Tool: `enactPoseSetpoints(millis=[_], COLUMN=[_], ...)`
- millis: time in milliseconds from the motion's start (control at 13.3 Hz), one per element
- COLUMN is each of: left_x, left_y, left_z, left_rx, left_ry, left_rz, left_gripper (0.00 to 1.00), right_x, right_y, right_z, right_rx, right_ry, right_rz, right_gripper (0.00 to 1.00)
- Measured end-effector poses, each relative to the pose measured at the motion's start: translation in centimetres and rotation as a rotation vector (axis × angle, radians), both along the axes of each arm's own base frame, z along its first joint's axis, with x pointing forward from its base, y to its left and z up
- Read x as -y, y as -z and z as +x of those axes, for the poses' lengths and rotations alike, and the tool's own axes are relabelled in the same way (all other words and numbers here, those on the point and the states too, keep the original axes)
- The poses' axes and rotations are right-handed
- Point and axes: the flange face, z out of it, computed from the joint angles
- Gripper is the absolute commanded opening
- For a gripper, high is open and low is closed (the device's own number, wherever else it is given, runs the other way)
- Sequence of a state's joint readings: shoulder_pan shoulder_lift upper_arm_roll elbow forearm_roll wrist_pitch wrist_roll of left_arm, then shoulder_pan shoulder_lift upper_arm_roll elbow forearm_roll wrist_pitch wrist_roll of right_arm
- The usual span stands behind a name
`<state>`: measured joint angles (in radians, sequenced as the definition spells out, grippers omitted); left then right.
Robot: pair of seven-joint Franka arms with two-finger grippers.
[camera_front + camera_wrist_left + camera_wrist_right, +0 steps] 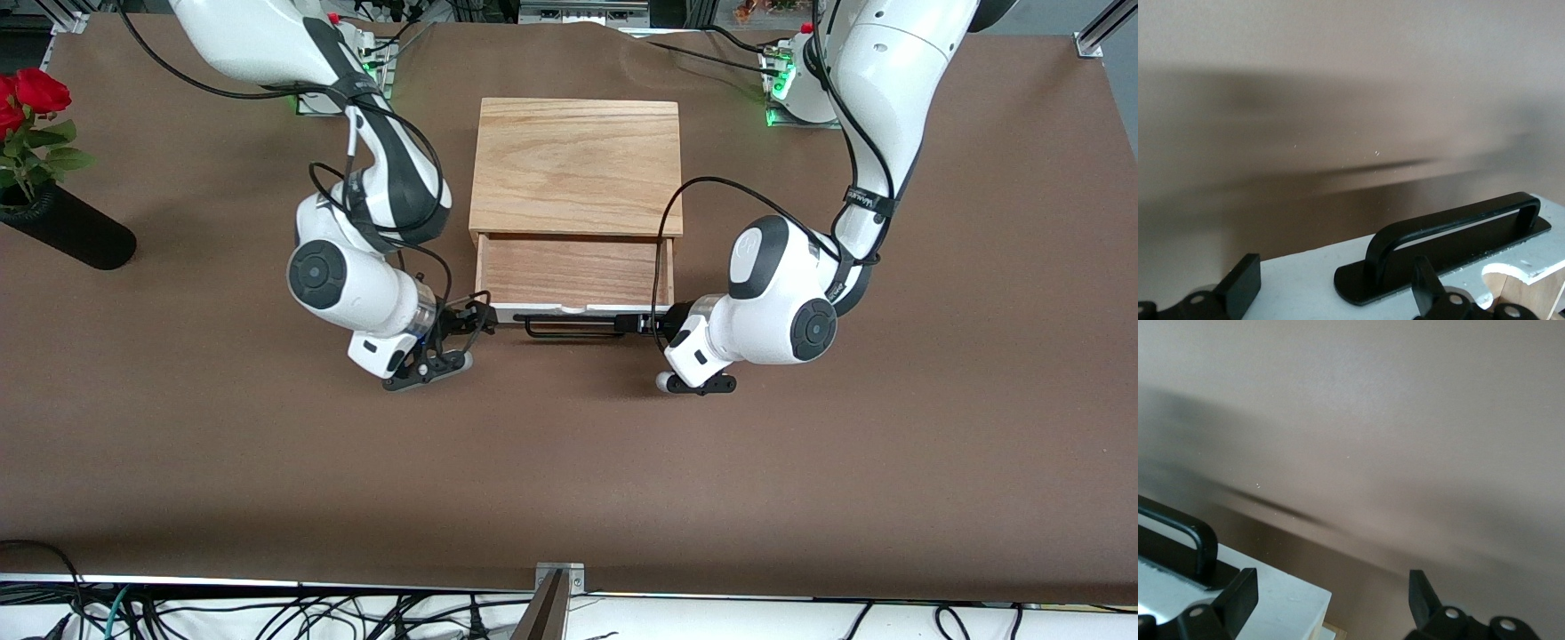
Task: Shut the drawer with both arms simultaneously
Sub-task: 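Push the white drawer front into the cabinet with both grippers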
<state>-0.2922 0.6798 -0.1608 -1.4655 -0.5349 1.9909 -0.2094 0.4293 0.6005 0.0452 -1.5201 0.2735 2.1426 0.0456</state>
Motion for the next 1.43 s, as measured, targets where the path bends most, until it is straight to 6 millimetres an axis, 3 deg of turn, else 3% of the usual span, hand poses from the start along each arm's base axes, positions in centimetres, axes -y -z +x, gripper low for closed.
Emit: enactPoseSetpoints(millis=[600, 1050, 1425], left_x=[-0.1, 0.2, 1.8], left_y=[0.0, 0.1, 0.2], left_z=[-0.4, -1.1, -2.3], left_rx=[-0.031, -0.086, -0.122], left_ry=[0.018, 0.025, 0.010], left_rz=[0.003, 0.016, 0.079], left_gripper=[1.00, 1.00, 1.00], right_x=[-3.8, -6.2, -6.4], right_y=[0.5, 2.1, 2.3], right_z=[-2.0, -3.8, -5.0], right_rx=[-0.014, -0.053, -0.144], right_ry=[-0.044, -0.087, -0.121], right_rz=[0.017, 0.002, -0.027], right_gripper=[1.00, 1.00, 1.00])
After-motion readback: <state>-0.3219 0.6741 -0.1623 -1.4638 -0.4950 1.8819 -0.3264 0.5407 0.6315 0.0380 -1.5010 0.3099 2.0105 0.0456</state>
